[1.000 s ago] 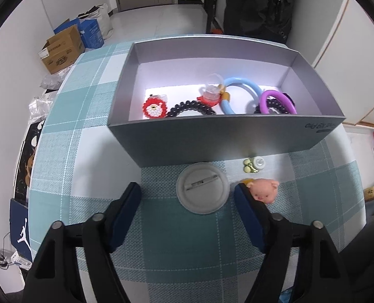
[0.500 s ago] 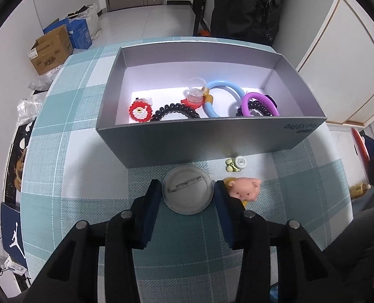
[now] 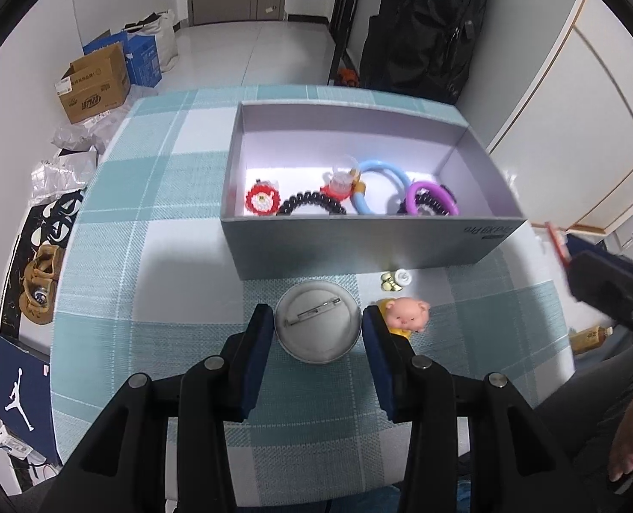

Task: Organize jewelry
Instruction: 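Grasp the second white badge with the left gripper while the right gripper holds its badge, then carry both white badges into the grey box and open both grippers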

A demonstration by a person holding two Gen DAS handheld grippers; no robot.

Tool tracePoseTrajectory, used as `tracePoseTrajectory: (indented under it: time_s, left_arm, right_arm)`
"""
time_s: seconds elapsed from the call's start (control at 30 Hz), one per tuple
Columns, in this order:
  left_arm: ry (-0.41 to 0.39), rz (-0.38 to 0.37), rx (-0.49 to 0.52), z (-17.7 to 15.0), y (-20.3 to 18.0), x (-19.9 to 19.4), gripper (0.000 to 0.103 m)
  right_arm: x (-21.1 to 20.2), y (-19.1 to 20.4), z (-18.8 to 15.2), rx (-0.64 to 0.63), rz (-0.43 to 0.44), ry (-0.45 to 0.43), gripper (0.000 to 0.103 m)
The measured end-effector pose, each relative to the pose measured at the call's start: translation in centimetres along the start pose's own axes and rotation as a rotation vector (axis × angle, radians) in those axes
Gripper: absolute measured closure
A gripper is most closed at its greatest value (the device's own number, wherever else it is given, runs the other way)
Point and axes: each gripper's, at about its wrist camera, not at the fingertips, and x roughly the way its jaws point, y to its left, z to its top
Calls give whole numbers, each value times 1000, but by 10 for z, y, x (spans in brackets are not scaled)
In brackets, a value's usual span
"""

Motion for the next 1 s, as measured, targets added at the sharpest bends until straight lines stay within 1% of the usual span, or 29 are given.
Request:
tracePoseTrajectory:
  time_s: [0.17,0.5,0.77,1.0]
  left_arm:
    - [-49,-43,-2,2,0,-16,66]
    - [-109,-137,-35,16,5,-29,66]
    - [-132,-207,-53,31,3,-30,66]
    - [-135,-232,-65,46,2,-26,66]
  right_arm:
    - [4,6,3,-5,5,-2,62]
    - [11,7,15,15,19,-18,62]
    - [21,-1,26,67,23,-21,62]
    - [29,-8,37,89,5,-28,62]
